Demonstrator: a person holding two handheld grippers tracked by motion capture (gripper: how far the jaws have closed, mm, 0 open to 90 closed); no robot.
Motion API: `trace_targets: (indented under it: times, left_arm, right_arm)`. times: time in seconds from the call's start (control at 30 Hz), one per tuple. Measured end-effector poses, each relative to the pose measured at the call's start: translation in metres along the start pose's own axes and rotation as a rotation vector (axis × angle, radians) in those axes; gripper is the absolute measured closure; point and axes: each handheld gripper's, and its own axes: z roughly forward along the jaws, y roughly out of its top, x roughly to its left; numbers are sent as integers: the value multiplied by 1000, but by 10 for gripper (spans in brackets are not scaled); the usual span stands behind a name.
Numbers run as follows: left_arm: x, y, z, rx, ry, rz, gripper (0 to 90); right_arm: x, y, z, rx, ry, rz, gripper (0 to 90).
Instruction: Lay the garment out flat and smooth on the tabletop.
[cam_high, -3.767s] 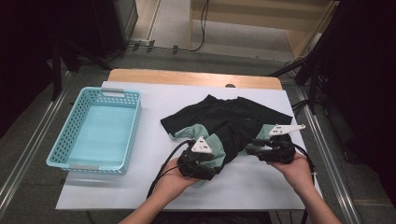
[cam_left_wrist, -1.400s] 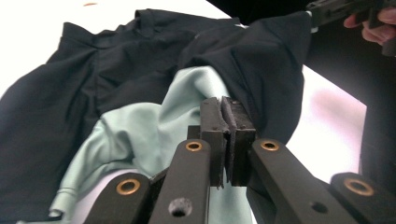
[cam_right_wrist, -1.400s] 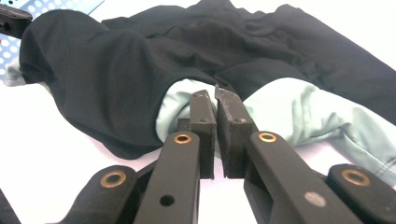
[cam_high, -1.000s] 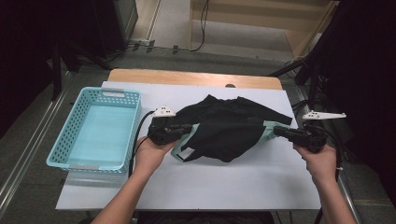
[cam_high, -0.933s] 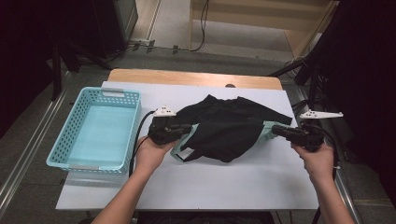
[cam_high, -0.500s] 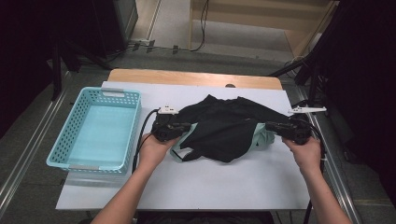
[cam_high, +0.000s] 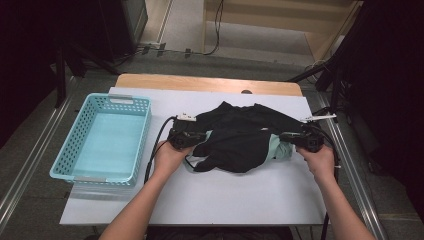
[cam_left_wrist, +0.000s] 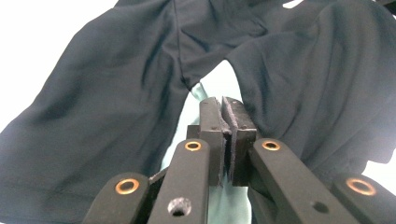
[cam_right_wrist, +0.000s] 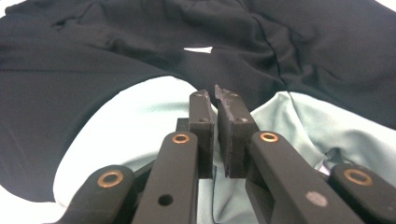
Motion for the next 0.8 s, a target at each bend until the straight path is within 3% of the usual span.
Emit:
trace_targets:
  times: [0.2,0.33,0.43,0.63,0.8]
  left_arm:
    - [-9,5,-11,-50,-65,-6,675]
    - [-16,6,-16,-38,-49,22,544]
    - [-20,7,-21,-23,-81,45,466]
    - [-33,10,-31,-48,-103,82,430]
    - [-43,10,-33,-34,-115,115,423]
  right_arm:
    - [6,-2,-9,-23,-22,-33,721]
    - [8,-3,-19,-50,-35,-47,658]
    - [8,-4,-27,-76,-15,-36,565]
    - [16,-6,-36,-91,-8,-59,480]
    - [24,-10,-40,-90,-8,-86,453]
